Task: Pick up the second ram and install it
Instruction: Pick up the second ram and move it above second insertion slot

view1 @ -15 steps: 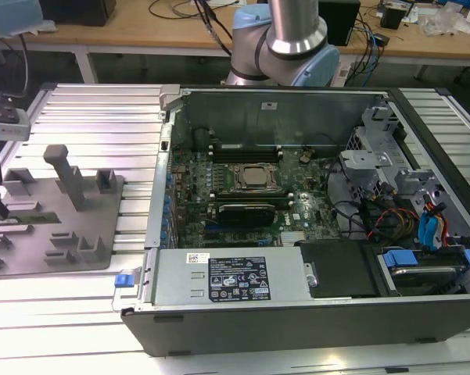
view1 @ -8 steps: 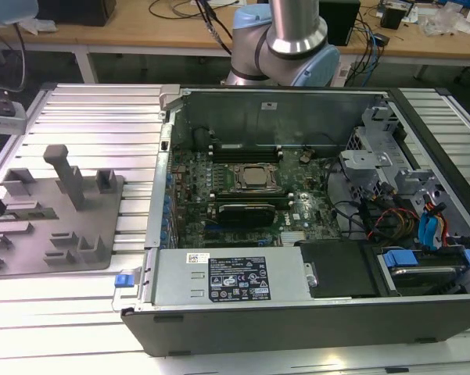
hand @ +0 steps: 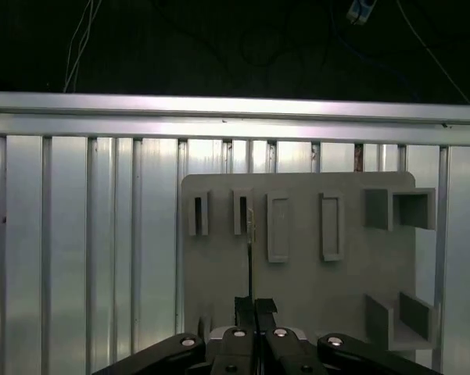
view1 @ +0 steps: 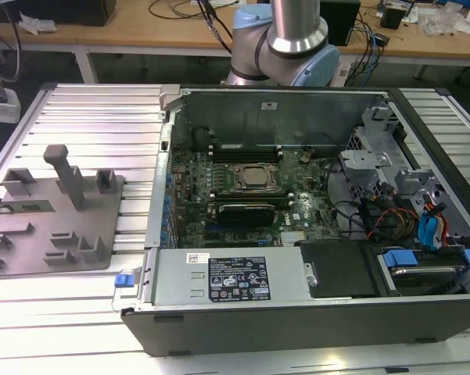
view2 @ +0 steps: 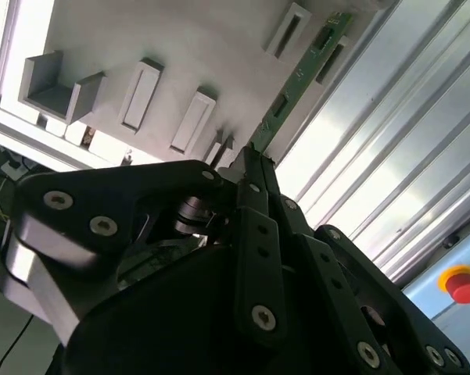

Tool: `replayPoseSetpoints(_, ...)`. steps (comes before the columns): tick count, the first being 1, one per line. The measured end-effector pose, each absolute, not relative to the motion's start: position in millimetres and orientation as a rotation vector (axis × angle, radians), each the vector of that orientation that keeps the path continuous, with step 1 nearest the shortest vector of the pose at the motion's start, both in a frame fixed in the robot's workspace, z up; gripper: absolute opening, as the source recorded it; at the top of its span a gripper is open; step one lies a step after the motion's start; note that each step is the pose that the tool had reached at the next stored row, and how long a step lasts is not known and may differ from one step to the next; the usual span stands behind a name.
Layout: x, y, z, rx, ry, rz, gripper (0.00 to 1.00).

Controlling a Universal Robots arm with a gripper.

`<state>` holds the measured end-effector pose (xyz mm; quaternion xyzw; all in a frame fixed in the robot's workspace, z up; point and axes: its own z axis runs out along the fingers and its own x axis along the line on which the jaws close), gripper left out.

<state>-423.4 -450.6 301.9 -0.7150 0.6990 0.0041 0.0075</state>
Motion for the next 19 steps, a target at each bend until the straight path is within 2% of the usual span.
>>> replayPoseSetpoints(14, -423.4, -450.4, 335.4, -2.232, 2.181, 0.005, 0.09)
replayPoseSetpoints(19, -423.4, -450.5, 337.2, -2.231, 2.18, 0.015, 0.09)
